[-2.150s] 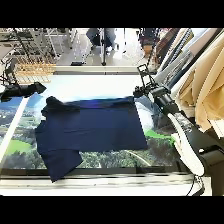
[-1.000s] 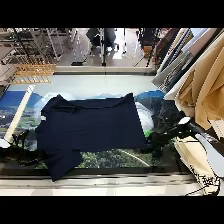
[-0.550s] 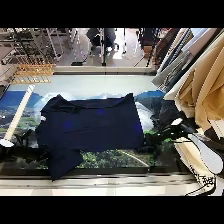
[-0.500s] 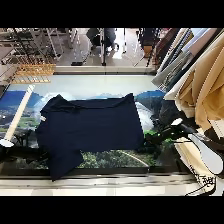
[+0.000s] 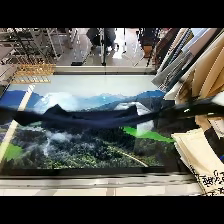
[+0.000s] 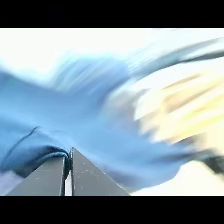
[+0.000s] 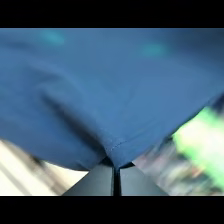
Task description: Fold the clothes and pants, and hang the long-sleeved shirts on hangers.
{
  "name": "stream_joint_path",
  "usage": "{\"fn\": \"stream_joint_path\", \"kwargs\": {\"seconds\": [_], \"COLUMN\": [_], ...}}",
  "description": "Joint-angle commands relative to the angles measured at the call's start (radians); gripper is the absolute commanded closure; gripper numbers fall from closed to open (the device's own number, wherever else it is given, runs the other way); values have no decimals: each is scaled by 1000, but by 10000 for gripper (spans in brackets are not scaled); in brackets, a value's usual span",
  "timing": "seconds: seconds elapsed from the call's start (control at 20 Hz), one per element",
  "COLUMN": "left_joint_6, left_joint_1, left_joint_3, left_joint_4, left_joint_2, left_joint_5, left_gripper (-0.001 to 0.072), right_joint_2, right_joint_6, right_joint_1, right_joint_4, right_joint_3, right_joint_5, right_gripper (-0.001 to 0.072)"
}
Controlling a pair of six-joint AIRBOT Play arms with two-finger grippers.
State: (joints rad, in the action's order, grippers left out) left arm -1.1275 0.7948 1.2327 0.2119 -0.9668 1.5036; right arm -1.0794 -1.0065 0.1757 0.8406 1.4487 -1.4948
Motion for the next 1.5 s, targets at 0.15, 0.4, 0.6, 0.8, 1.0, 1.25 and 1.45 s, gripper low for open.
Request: {"fn": "stream_joint_path", "kwargs": {"seconds": [0.15,0.4,0.6,0.8,1.0,1.25,1.45], "left_joint_6": [28,43,24,82,217,253,211], "left_joint_1": [149,156,117,-76,-288,-401,-400], "left_joint_3": [315,330,305,69,-247,-244,-35], "left_joint_4": [-1218,-1160,-414,-13,101,47,42], "left_joint_2": [111,87,33,-12,-140,-539,-732], "left_joint_5": [-79,-98,-82,-103,-448,-808,-682], "left_gripper": [701,701,701,701,701,701,702], "right_joint_2": [351,391,280,118,-65,-409,-545], "right_joint_6": [-58,-58,-85,-46,-9,22,34], "right_joint_1": [-1,-1,-1,-2,-2,-2,-8], "right_joint_4": [207,230,207,61,64,3,-82], "right_joint_3": [533,645,472,128,-232,-272,-142], "right_joint_5": [101,268,187,174,482,804,786], "right_gripper": [700,700,700,700,700,701,701]}}
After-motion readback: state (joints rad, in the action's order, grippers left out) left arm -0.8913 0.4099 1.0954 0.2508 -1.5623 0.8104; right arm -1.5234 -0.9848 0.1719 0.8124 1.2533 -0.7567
